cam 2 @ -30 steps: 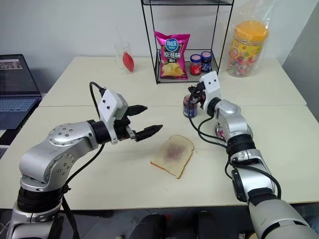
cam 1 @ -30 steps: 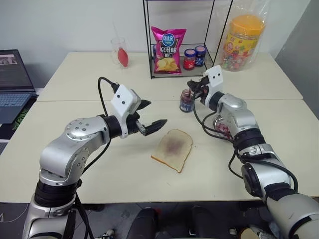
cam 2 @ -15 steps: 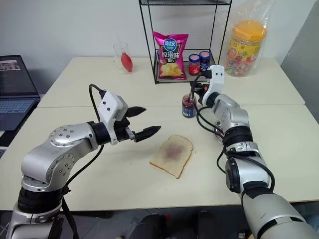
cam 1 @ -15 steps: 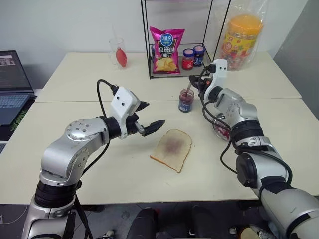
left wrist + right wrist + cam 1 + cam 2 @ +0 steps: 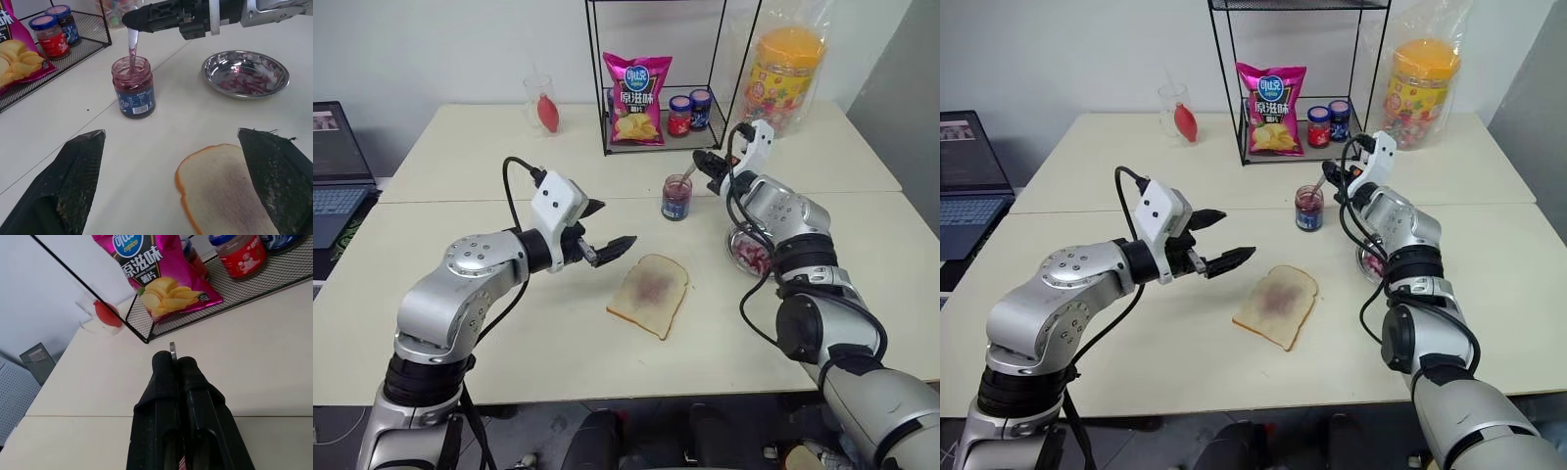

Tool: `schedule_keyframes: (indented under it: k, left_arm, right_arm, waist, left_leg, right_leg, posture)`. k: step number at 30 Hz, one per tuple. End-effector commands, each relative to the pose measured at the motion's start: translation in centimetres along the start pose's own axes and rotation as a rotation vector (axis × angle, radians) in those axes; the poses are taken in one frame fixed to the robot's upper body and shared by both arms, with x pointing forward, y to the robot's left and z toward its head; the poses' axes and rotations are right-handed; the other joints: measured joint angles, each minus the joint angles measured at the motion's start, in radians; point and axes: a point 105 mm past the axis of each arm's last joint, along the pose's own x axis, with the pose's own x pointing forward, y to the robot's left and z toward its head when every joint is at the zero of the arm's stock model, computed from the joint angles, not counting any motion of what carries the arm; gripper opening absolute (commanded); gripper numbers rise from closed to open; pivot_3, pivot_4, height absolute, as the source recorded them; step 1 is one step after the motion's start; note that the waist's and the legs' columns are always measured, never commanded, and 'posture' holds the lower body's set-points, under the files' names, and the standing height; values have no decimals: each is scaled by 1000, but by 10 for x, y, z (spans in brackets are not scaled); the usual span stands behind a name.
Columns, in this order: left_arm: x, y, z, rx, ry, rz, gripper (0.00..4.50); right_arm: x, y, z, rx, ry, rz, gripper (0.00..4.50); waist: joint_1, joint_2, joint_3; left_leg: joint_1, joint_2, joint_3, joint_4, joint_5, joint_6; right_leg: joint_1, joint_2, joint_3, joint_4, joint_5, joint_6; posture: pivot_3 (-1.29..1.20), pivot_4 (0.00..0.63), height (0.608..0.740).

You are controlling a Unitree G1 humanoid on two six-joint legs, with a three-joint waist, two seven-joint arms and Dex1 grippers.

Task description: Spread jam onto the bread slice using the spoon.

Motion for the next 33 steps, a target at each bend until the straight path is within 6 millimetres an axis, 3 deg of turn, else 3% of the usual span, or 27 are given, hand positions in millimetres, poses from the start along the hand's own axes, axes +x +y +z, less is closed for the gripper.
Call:
schedule_keyframes:
  k: [1, 15, 33]
  left_arm:
    - [1, -1, 12, 45, -36, 0, 4500]
    - [1, 3, 11, 51, -39, 15, 4500]
    - [4, 7, 12, 62, -56, 24, 4500]
  right_arm:
    - [0, 21, 27, 60, -75, 60, 74]
    - [-2, 19, 34, 210, -99, 47, 74]
    - [-8, 6, 46, 201, -135, 18, 74]
  waist:
    - [0, 0, 0]
    - [-1, 0, 0]
    - [-1, 0, 0]
  left_leg:
    - [0, 0, 0, 0, 0, 0]
    - [0, 0, 1, 0, 0, 0]
    - [0, 0, 3, 0, 0, 0]
  right_leg:
    - [0, 0, 0, 0, 0, 0]
    - [0, 0, 1, 0, 0, 0]
    - [-1, 0, 2, 0, 0, 0]
  posture:
    - [0, 150, 740]
    - [0, 150, 740]
    - [0, 150, 740]
